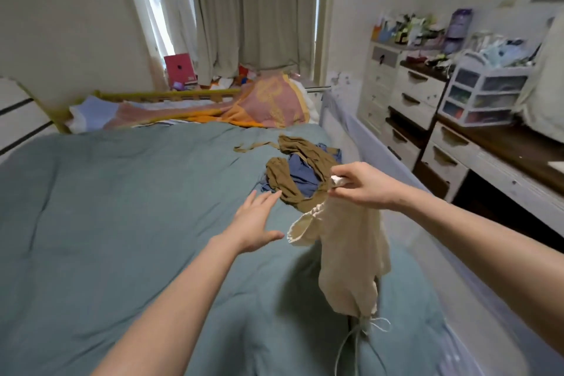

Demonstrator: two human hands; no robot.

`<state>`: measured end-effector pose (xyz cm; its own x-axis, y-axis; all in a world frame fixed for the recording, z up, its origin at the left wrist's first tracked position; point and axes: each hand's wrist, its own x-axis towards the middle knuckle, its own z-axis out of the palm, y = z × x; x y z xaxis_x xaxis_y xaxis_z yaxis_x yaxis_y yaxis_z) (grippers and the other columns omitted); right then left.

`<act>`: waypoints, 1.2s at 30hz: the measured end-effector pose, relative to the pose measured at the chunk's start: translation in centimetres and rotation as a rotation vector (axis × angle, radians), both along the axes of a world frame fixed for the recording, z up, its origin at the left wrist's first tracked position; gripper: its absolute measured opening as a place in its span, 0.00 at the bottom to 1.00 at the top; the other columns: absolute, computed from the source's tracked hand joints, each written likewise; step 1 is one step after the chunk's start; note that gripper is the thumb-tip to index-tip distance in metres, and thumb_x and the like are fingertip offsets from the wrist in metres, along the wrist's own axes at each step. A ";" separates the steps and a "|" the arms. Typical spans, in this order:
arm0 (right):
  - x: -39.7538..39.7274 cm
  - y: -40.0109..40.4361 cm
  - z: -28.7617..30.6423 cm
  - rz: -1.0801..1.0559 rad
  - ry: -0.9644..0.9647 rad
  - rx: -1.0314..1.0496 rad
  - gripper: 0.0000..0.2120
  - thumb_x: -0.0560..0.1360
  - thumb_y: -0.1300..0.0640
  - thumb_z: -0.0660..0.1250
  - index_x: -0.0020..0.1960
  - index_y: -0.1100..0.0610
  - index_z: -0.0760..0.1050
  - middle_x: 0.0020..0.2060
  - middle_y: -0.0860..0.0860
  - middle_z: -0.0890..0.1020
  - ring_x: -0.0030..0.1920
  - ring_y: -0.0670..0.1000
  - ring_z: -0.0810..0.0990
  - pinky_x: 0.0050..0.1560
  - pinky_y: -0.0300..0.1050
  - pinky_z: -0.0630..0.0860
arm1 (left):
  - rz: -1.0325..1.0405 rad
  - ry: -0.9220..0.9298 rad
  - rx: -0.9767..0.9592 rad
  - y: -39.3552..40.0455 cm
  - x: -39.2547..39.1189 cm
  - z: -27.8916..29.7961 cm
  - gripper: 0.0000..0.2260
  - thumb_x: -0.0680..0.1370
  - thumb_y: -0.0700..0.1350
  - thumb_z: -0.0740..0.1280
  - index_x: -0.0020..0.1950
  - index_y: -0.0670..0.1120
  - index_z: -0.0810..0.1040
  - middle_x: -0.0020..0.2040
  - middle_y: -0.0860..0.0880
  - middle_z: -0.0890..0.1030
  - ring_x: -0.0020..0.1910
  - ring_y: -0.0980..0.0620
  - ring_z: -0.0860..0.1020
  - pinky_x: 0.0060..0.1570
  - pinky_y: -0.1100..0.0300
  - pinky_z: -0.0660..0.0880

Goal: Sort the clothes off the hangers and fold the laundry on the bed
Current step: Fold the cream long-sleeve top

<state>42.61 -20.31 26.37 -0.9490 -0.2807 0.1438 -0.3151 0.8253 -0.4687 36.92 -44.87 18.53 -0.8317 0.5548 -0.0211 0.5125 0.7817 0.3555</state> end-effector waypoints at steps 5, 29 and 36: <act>4.2 0.2 3.0 -0.054 0.095 -0.074 0.15 0.76 0.58 0.68 0.37 0.67 0.68 0.30 0.53 0.68 0.31 0.45 0.65 0.33 0.39 0.60 | -0.130 -0.209 -0.138 1.5 4.5 1.2 0.44 0.69 0.63 0.72 0.78 0.53 0.54 0.78 0.51 0.56 0.78 0.45 0.49 0.76 0.47 0.49; 7.4 4.3 -0.5 -0.288 0.082 -0.086 0.17 0.76 0.52 0.67 0.40 0.65 0.71 0.34 0.58 0.76 0.35 0.52 0.72 0.34 0.45 0.62 | 0.194 0.360 0.319 -2.4 6.6 11.5 0.11 0.75 0.51 0.70 0.39 0.50 0.69 0.39 0.50 0.79 0.42 0.46 0.76 0.38 0.53 0.70; 7.3 2.5 1.5 -0.086 -0.251 -0.131 0.13 0.71 0.54 0.73 0.41 0.64 0.78 0.31 0.47 0.76 0.33 0.45 0.70 0.36 0.40 0.65 | 0.248 0.481 -0.120 -7.0 9.7 11.8 0.19 0.78 0.63 0.61 0.42 0.48 0.64 0.45 0.44 0.81 0.48 0.40 0.77 0.36 0.54 0.63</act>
<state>49.96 -17.83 27.88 -0.9789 -0.1927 -0.0684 -0.1079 0.7712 -0.6274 46.61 -51.91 30.30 -0.8688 0.3580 0.3420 0.3901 0.9203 0.0277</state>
